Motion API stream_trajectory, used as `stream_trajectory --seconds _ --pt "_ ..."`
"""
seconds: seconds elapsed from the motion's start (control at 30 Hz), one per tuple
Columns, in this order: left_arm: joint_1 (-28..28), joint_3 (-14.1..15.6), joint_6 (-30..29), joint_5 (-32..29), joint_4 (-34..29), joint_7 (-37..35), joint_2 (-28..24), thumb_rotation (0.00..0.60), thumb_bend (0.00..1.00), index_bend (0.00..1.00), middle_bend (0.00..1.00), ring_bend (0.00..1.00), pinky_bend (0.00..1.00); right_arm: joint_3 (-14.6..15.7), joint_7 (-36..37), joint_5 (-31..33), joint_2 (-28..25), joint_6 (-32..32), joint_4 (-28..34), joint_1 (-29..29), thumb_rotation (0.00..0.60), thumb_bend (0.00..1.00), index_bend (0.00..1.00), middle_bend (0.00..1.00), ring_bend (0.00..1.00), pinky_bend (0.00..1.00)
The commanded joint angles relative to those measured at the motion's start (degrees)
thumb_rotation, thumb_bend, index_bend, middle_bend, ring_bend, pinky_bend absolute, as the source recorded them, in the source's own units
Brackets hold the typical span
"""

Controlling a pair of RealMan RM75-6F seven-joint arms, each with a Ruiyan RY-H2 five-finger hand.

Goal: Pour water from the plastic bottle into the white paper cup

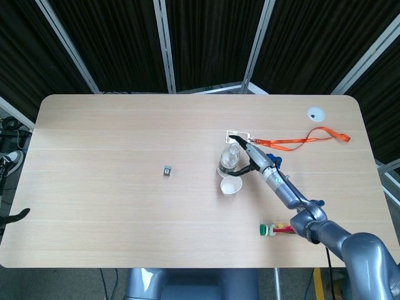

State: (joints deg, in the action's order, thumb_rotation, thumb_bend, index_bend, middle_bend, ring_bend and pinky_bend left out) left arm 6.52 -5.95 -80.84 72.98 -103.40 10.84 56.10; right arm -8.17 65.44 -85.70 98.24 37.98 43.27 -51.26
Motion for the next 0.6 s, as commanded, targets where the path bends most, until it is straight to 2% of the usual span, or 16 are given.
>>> stream_trajectory --seconds 0.03,0.5,0.6 --pt "0.1 0.0 0.2 -0.2 0.1 0.1 0.0 0.6 0.0 0.0 0.0 0.0 0.0 -0.4 0.4 0.7 0.8 -0.4 -0.5 -0.4 0.6 0.0 0.0 0.0 0.0 0.0" --pt "0.5 0.0 0.9 -1.2 0.0 0.4 0.1 0.6 0.01 0.0 0.0 0.0 0.0 -1.4 1.0 2.9 3.7 -2.5 -1.7 -2.0 0.6 0.0 0.0 0.0 0.0 0.0" --pt "0.8 -0.2 1.4 -1.9 0.2 0.5 0.2 0.6 0.01 0.0 0.0 0.0 0.0 -1.7 -0.1 3.2 4.5 -2.2 -2.6 -2.3 0.6 0.0 0.02 0.05 0.0 0.0"
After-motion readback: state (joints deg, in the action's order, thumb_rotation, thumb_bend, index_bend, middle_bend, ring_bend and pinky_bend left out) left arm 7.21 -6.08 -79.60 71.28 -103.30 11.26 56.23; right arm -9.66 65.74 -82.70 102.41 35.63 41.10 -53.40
